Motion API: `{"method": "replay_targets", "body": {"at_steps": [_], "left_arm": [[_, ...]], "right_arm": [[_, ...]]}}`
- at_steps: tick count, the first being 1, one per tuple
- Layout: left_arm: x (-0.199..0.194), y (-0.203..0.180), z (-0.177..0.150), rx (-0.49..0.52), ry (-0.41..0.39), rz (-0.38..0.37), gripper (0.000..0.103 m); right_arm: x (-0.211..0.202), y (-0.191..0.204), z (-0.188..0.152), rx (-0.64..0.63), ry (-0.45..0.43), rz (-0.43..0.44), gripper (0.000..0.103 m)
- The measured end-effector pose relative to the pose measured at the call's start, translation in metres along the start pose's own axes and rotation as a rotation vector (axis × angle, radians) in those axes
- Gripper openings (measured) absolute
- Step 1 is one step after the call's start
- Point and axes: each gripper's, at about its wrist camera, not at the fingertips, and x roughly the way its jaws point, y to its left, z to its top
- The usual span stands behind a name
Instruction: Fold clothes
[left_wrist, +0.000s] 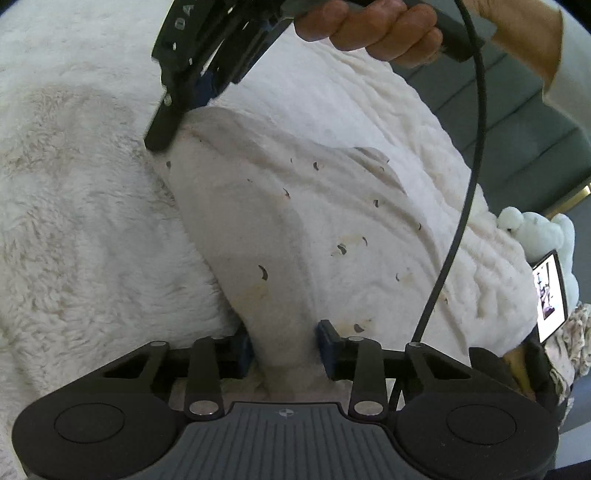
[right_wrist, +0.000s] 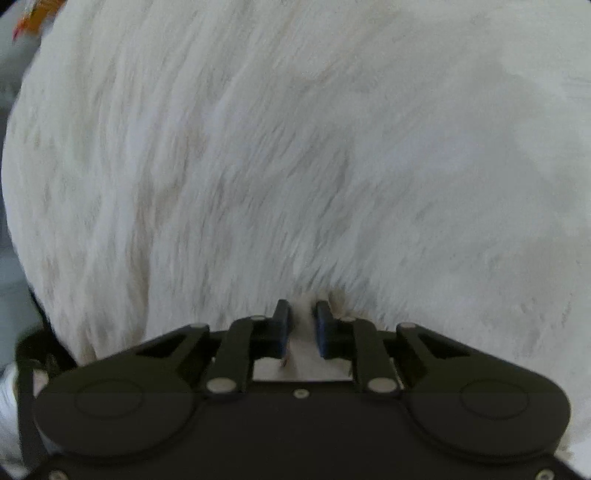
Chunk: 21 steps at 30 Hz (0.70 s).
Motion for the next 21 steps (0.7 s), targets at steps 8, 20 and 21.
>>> {"method": "replay_targets", "body": {"at_steps": [8,20,21], "left_arm": [[-0.017,0.013,-0.002,-0.088,-0.011,-0.046,0.041],[-0.054,0.057,-0.01,-0.312,-0.172,-0.061,0.047],[-0.055,0.054,-0.009,-0.308,-0.198,-0.04,0.049]], "right_arm": [[-0.052,0.022,-0.038,-0.078,-0.15,0.026,0.035],[-0.081,0.047,-0.281,0.152,-0.604,-0.19,0.038],[-0.078,0.05,-0.294,0.159,-0.625,-0.229,0.035]]}}
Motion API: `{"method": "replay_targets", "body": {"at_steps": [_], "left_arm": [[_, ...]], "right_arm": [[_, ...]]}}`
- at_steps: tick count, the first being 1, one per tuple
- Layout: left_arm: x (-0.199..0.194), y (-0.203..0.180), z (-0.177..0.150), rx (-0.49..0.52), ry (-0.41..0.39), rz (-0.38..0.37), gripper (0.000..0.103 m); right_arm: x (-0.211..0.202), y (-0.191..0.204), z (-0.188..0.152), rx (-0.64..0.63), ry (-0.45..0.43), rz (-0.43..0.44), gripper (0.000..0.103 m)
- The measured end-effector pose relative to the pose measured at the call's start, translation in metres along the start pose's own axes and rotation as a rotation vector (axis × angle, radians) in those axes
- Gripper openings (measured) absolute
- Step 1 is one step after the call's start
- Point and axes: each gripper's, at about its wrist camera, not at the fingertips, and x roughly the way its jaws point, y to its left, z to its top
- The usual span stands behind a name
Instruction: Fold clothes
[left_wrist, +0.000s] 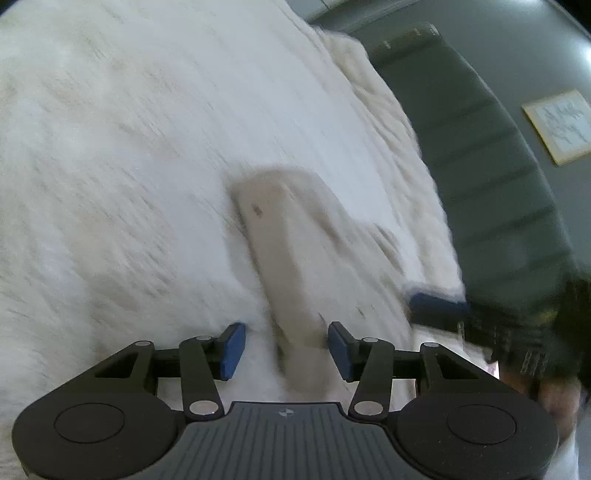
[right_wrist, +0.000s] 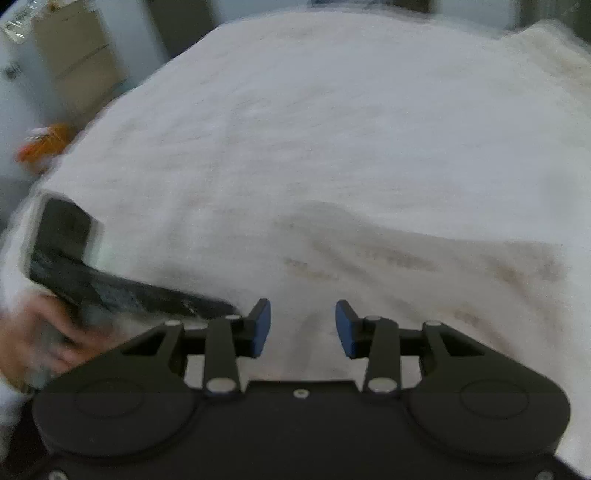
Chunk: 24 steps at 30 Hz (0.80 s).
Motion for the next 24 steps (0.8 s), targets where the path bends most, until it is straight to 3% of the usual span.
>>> {"method": "replay_targets", "body": {"at_steps": [6,9,13,18,20,24], "left_arm": [[0.024,-0.025,-0.007,0.071,-0.003,-0.033,0.052],[0.035,-0.032,-0.011,0.123,-0.017,0.03,0.04],[0.035,-0.024,-0.01,0.053,-0.04,0.037,0.039],[0.034,-0.023,-0.01,0.049,-0.038,0.045,0.039],[0.031,-0.021,-0.01,0.044,-0.033,0.042,0.039],[0.03,-0.021,-0.01,0.048,-0.025,0.044,0.04]], "right_arm": [[0.006,0.054,-0.087,-0.051,-0.038,0.021,0.032],[0.003,0.086,-0.128,-0.132,-0.009,-0.031,0.032],[-0.016,0.098,-0.156,-0.167,0.044,0.021,0.031],[-0.061,0.062,-0.143,-0.166,0.014,0.092,0.033],[-0.065,0.028,-0.119,-0.132,-0.061,-0.021,0.033],[-0.037,-0.04,-0.083,-0.015,-0.102,-0.219,0.03]]}}
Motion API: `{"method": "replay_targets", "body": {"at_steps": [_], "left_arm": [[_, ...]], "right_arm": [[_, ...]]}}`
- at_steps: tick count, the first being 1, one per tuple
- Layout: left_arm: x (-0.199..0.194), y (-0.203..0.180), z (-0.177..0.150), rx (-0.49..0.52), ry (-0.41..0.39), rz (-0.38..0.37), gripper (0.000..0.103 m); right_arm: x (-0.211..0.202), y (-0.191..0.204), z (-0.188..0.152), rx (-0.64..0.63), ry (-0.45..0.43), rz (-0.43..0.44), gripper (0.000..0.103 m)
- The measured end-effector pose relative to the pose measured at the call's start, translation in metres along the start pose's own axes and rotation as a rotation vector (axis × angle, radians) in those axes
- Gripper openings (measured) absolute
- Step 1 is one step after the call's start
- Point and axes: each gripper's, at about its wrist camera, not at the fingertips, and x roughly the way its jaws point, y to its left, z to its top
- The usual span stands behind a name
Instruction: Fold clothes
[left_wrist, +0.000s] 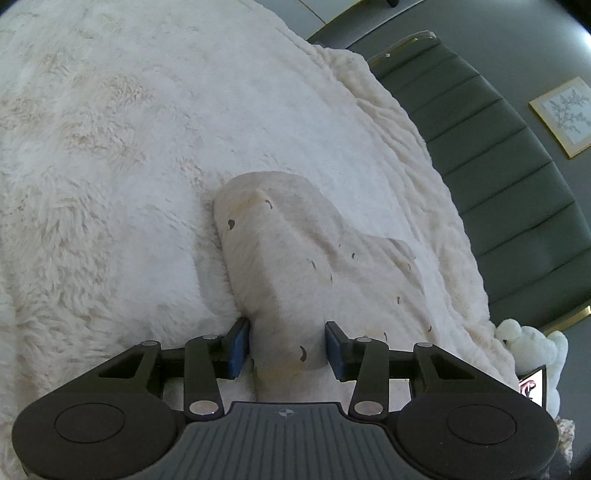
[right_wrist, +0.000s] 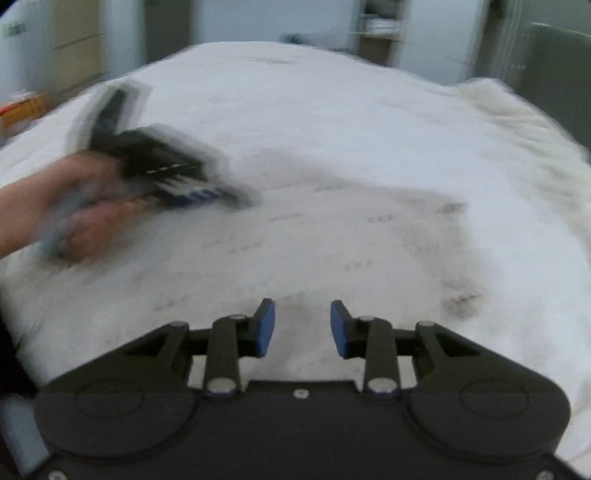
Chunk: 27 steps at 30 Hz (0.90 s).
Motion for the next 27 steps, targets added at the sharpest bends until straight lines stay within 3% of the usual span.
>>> {"method": "replay_targets", "body": {"at_steps": [3,7,11,13,14,15,17,19,21,23,24,27], "left_arm": [[0.001,-0.001,0.0,0.009,0.004,0.0,0.04],[0.001,0.0,0.0,0.01,0.011,-0.009,0.04],[0.001,0.001,0.001,0.021,0.026,-0.016,0.04],[0.001,0.002,0.002,0.029,0.035,-0.018,0.04],[0.001,0.002,0.003,0.033,0.039,-0.018,0.04],[0.002,0.001,0.003,0.039,0.042,-0.017,0.04],[0.002,-0.001,0.004,0.052,0.045,-0.012,0.04],[0.004,-0.002,0.004,0.055,0.047,-0.01,0.04],[0.005,-0.002,0.005,0.056,0.049,-0.009,0.04],[0.005,-0.003,0.005,0.05,0.048,-0.009,0.04],[0.006,-0.004,0.005,0.047,0.047,-0.009,0.04],[0.004,-0.005,0.003,0.043,0.043,-0.007,0.04]], "right_arm": [[0.034,-0.059,0.018,0.185,-0.031,-0.004,0.031],[0.068,-0.128,0.035,0.469,-0.109,0.138,0.036],[0.112,-0.16,0.047,0.598,-0.023,0.251,0.035],[0.121,-0.166,0.044,0.626,0.025,0.29,0.017],[0.126,-0.169,0.042,0.644,0.04,0.327,0.003],[0.132,-0.173,0.041,0.664,0.048,0.371,0.002],[0.128,-0.187,0.036,0.762,-0.044,0.375,0.0],[0.125,-0.187,0.032,0.769,-0.039,0.355,0.0],[0.122,-0.183,0.029,0.746,-0.022,0.334,0.011],[0.113,-0.181,0.021,0.739,-0.015,0.381,0.016],[0.108,-0.182,0.018,0.74,-0.012,0.403,0.028],[0.088,-0.183,0.002,0.704,0.013,0.442,0.041]]}}
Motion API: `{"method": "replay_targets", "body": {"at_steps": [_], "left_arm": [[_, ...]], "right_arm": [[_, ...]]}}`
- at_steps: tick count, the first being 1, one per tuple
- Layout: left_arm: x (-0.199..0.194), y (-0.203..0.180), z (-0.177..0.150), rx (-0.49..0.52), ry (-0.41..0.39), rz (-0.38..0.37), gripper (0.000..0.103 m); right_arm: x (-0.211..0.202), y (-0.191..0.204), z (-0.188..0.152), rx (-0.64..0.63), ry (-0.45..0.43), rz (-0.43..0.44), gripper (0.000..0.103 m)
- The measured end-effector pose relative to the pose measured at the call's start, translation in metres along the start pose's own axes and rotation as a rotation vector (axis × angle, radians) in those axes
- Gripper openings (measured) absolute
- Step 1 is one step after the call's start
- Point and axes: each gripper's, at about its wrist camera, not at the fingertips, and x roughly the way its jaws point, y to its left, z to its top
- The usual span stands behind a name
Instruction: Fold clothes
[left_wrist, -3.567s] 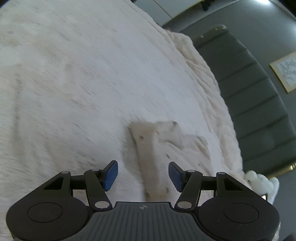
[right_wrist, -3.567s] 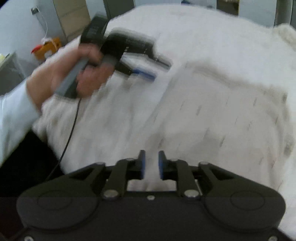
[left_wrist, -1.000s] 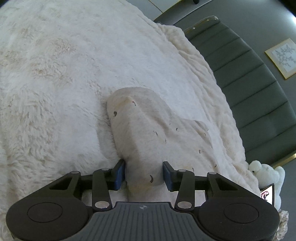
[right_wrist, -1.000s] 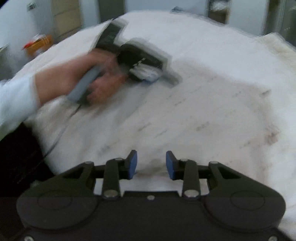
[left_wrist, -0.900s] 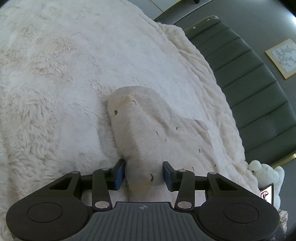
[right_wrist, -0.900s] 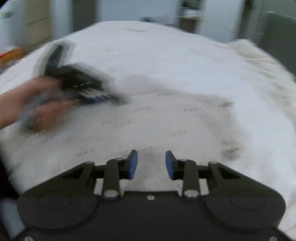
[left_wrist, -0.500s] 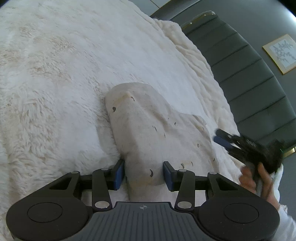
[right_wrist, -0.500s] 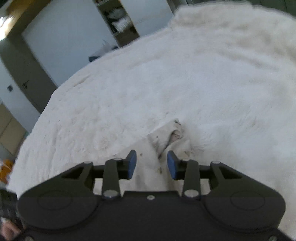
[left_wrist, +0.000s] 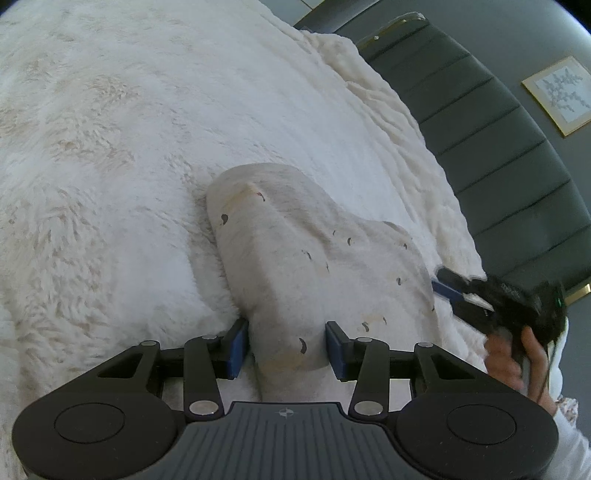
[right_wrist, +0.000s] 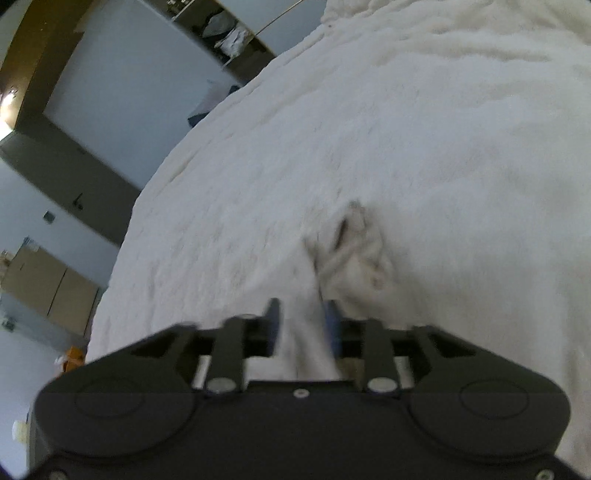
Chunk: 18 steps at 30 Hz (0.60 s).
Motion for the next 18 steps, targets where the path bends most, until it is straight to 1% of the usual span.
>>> {"method": "replay_targets", "body": {"at_steps": [2,5,7,9,10,11,12,13,14,15,17,18], "left_arm": [[-0.002,0.001,-0.003,-0.005,-0.001,-0.004,0.04],[-0.004,0.002,-0.006,-0.02,0.0,-0.014,0.041],[-0.006,0.004,-0.009,-0.037,0.008,-0.028,0.041],[-0.007,0.005,-0.012,-0.057,0.026,-0.052,0.041],[-0.007,0.005,-0.013,-0.064,0.034,-0.064,0.041],[-0.006,0.006,-0.015,-0.07,0.042,-0.078,0.041],[-0.005,0.006,-0.017,-0.076,0.05,-0.092,0.041],[-0.002,0.008,-0.02,-0.084,0.057,-0.102,0.038],[-0.001,0.009,-0.021,-0.087,0.055,-0.1,0.029],[0.0,0.011,-0.023,-0.089,0.05,-0.096,0.026],[0.0,0.013,-0.024,-0.094,0.042,-0.092,0.022],[0.0,0.014,-0.023,-0.097,0.04,-0.094,0.022]], "right_arm": [[-0.011,-0.004,-0.017,-0.044,0.06,-0.006,0.043],[-0.028,-0.009,-0.043,-0.103,0.151,-0.021,0.043],[-0.036,-0.013,-0.056,-0.112,0.177,-0.032,0.042],[-0.041,-0.019,-0.064,-0.098,0.184,-0.012,0.039],[-0.045,-0.021,-0.068,-0.092,0.181,0.009,0.036],[-0.051,-0.022,-0.073,-0.087,0.175,0.035,0.026],[-0.053,-0.023,-0.076,-0.09,0.175,0.037,0.007],[-0.051,-0.024,-0.077,-0.097,0.178,0.027,0.0],[-0.054,-0.026,-0.078,-0.103,0.172,0.005,0.0],[-0.058,-0.027,-0.079,-0.108,0.16,-0.022,0.0],[-0.071,-0.035,-0.076,-0.095,0.106,-0.122,0.0],[-0.078,-0.039,-0.075,-0.075,0.085,-0.153,0.0]]}}
